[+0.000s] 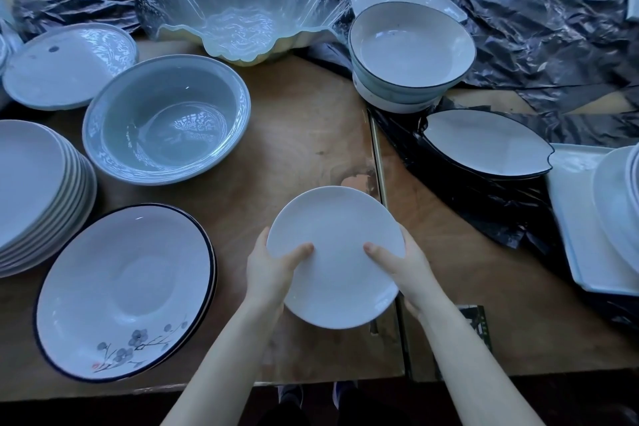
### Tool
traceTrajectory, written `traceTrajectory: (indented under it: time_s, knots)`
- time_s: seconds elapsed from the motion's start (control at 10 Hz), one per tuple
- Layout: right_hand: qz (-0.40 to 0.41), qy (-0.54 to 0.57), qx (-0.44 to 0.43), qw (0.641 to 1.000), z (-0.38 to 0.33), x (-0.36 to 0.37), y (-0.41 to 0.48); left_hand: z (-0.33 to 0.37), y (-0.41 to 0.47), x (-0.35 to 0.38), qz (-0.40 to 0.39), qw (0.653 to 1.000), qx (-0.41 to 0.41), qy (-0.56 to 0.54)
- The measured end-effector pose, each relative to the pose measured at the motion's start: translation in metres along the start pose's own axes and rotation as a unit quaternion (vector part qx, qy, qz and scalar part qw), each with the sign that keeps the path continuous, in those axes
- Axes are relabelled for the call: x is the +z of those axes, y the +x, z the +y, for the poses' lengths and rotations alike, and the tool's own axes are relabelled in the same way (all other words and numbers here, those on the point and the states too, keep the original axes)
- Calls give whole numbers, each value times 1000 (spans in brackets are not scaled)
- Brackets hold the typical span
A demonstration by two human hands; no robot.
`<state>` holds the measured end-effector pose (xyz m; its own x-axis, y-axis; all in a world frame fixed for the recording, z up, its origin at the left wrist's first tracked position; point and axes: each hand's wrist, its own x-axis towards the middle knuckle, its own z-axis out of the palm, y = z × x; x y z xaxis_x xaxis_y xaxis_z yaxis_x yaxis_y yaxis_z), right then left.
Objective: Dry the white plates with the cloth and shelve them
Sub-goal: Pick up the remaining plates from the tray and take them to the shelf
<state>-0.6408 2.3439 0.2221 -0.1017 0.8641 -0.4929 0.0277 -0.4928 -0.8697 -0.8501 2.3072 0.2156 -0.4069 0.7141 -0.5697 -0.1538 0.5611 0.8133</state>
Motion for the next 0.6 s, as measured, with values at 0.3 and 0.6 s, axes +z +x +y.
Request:
traceTrajectory:
  time_s: [0.3,0.6]
  knots:
    - [5,13,27,1000,0,-1,1,4,-5,-3,0,999,12,41]
    - [-1,-243,29,969,-36,-9,7,42,16,-33,-92,967,57,229]
